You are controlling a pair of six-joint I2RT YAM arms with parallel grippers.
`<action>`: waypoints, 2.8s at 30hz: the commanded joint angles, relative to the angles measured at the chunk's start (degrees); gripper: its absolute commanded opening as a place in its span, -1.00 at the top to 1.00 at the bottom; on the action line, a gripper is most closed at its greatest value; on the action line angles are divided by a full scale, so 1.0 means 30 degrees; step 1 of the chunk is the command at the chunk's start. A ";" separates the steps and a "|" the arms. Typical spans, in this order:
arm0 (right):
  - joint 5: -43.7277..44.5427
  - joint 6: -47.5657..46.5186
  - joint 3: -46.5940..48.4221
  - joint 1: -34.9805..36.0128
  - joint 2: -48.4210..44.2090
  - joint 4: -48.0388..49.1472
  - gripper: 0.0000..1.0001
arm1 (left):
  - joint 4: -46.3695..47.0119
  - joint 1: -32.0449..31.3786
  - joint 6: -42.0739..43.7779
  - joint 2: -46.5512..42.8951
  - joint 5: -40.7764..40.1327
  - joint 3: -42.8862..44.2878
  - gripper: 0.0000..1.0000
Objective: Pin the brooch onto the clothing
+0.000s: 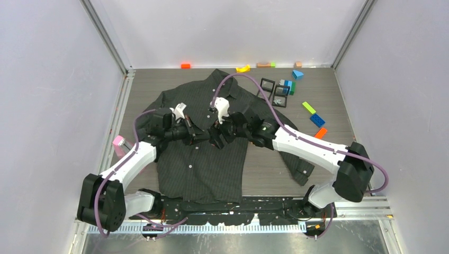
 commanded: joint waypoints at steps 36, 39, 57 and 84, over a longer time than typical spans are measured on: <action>1.5757 -0.4707 0.2410 0.5906 0.3787 0.1364 0.91 | 0.2323 -0.0077 -0.2160 -0.1854 -0.1706 -0.0691 1.00; 1.6773 -0.4372 0.2202 0.5912 0.3594 0.1750 0.98 | 0.1924 0.0046 -0.1715 -0.2040 -0.1728 -0.0590 0.77; -0.5800 0.7544 -0.2565 -0.4411 -0.3450 0.4869 0.99 | -0.5242 0.0927 0.7919 -0.7162 -0.1817 0.1626 -0.60; -1.5971 1.5562 -0.3021 -0.5632 -0.3882 1.2776 0.99 | 0.8295 0.0011 -0.1005 -0.7158 0.4175 0.0027 0.15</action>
